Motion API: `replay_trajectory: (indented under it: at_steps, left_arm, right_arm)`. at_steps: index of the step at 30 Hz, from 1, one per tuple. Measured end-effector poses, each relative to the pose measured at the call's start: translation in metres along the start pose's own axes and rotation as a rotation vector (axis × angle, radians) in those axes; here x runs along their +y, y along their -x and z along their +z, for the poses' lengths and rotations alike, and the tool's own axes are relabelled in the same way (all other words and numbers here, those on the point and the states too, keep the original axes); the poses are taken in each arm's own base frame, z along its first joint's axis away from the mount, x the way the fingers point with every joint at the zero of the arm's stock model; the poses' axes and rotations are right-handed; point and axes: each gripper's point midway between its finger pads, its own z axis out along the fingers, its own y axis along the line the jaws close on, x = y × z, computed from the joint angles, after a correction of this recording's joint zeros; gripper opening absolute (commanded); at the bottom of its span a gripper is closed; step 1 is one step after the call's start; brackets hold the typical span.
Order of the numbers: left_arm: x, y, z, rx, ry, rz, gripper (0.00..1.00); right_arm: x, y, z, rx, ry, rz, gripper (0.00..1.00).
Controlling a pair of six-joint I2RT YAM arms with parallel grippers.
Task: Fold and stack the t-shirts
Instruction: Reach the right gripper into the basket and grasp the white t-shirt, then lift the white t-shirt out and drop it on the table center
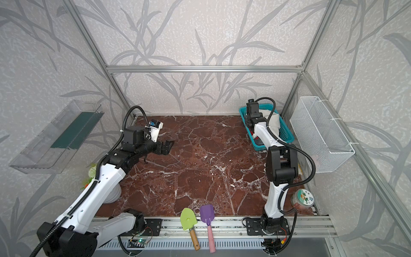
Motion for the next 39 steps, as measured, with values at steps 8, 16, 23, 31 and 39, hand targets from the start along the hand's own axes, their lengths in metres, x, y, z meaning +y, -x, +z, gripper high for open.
replay_trajectory:
  at_steps: [8,16,23,31,39]
  left_arm:
    - [-0.001,0.0,0.0,0.0,-0.005,0.001,0.99]
    - [0.004,0.002,-0.005,-0.014,0.035,0.005,0.99]
    - [0.008,0.002,-0.005,-0.019,0.06,0.007,0.99]
    - [0.009,-0.004,0.004,0.014,0.058,0.005,0.99]
    - [-0.001,-0.012,0.016,0.05,0.012,0.01,0.94]
  right_arm:
    - [0.029,0.099,-0.149,-0.365,0.163,-0.031,0.0]
    - [0.091,0.161,-0.336,-0.713,0.684,0.067,0.0]
    - [0.119,0.127,-0.309,-0.578,0.807,0.174,0.0]
    - [0.198,-0.062,-0.181,-0.018,0.813,0.167,0.51]
    - [0.196,-0.139,-0.163,0.165,0.774,0.172,0.69]
